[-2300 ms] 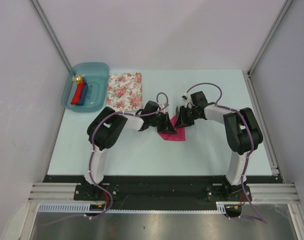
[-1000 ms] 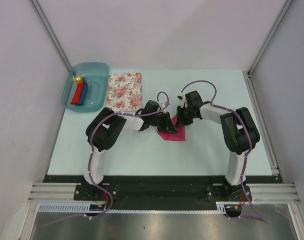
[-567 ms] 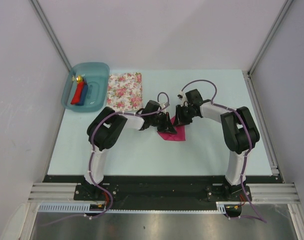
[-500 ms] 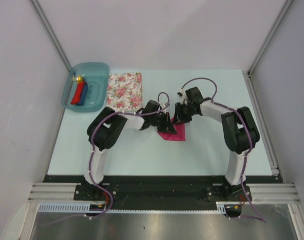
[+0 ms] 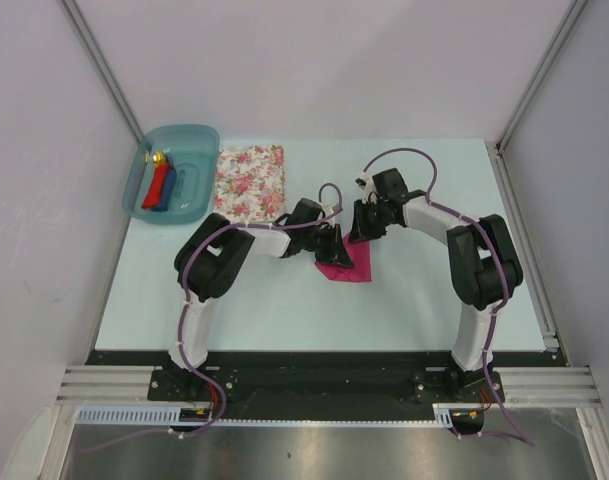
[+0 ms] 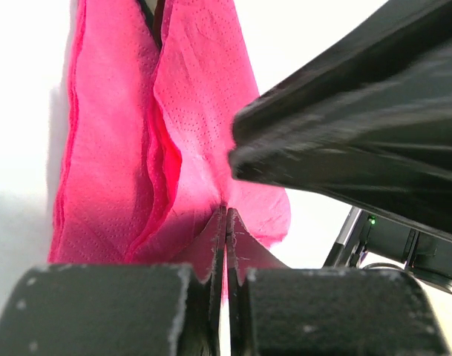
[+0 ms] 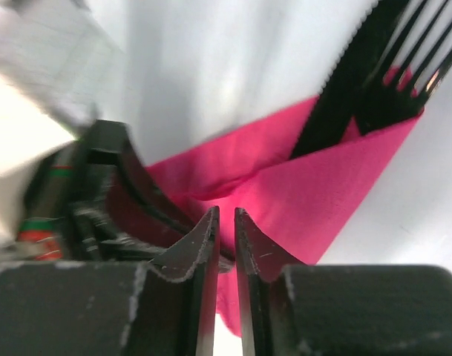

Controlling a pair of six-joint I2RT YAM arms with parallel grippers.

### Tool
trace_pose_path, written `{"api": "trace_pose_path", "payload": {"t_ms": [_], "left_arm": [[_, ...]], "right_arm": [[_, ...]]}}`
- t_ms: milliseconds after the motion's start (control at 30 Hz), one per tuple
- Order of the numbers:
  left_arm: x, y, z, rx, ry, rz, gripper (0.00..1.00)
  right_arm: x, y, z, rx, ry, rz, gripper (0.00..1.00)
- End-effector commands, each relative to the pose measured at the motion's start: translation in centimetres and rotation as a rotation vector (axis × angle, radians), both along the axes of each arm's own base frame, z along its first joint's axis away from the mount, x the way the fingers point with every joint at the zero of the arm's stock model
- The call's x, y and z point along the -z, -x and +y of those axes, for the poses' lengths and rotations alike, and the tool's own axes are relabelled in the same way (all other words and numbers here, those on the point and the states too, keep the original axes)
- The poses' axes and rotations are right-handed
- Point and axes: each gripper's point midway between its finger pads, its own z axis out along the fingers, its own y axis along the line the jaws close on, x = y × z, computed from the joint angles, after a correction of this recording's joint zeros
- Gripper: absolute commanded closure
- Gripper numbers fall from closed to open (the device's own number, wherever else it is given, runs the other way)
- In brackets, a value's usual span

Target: Place the utensils on the paper napkin and roll it up

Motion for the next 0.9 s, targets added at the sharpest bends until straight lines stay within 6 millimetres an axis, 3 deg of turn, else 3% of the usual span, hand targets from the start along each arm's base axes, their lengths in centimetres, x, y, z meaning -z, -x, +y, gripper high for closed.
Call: {"api": "trace_pose_path", "payload": {"t_ms": [0, 200, 267, 300, 367, 400, 433, 467, 533, 567, 600, 667, 767, 867], "left_arm": [[3.4, 0.7, 2.5, -0.02, -0.144, 0.036, 1.0], [3.0, 0.7, 2.5, -0.03, -0.132, 0.035, 1.0], [1.8, 0.6, 2.2, -0.021, -0.093, 0.018, 0.98], [1.1, 0.6, 2.0, -0.011, -0.062, -0.004, 0.9], [-2.3, 0.2, 1.9, 0.0, 0.017, -0.069, 0.79], [-3.2, 0.2, 2.2, -0.003, 0.035, -0.093, 0.64], [-4.1, 0.1, 2.5, -0.008, 0.047, -0.105, 0.59], [-5.8, -0.5, 3.3, -0.037, 0.07, -0.118, 0.54], [-5.8, -0.7, 5.5, -0.088, 0.066, -0.075, 0.45], [-6.7, -0.8, 6.3, -0.113, 0.072, -0.075, 0.43], [-5.7, -0.2, 7.4, -0.131, 0.045, -0.042, 0.36], [-5.4, -0.4, 9.4, -0.162, 0.015, -0.043, 0.3], [-4.0, 0.3, 11.9, -0.202, -0.05, -0.011, 0.28], [-2.0, 0.9, 13.1, -0.217, -0.09, 0.026, 0.21]], "right_arm": [[3.3, 0.8, -0.9, -0.026, 0.082, 0.023, 0.83], [6.7, 2.0, -1.9, -0.039, 0.145, 0.068, 0.88], [7.5, 2.3, -2.2, -0.041, 0.162, 0.077, 0.88], [7.9, 2.5, -2.4, -0.038, 0.17, 0.085, 0.88], [8.3, 2.8, -2.5, -0.038, 0.171, 0.094, 0.89], [8.5, 2.9, -2.6, -0.035, 0.17, 0.101, 0.89], [8.6, 3.0, -2.5, -0.038, 0.167, 0.105, 0.89], [8.8, 3.2, -2.5, -0.039, 0.163, 0.11, 0.89], [8.8, 3.3, -2.4, -0.034, 0.159, 0.111, 0.89], [8.9, 3.4, -2.4, -0.032, 0.158, 0.113, 0.89], [8.9, 3.5, -2.5, -0.031, 0.158, 0.117, 0.9], [9.0, 3.6, -2.4, -0.028, 0.154, 0.117, 0.9], [9.1, 3.6, -2.4, -0.024, 0.15, 0.119, 0.9], [9.1, 3.6, -2.4, -0.021, 0.146, 0.12, 0.9]]}}
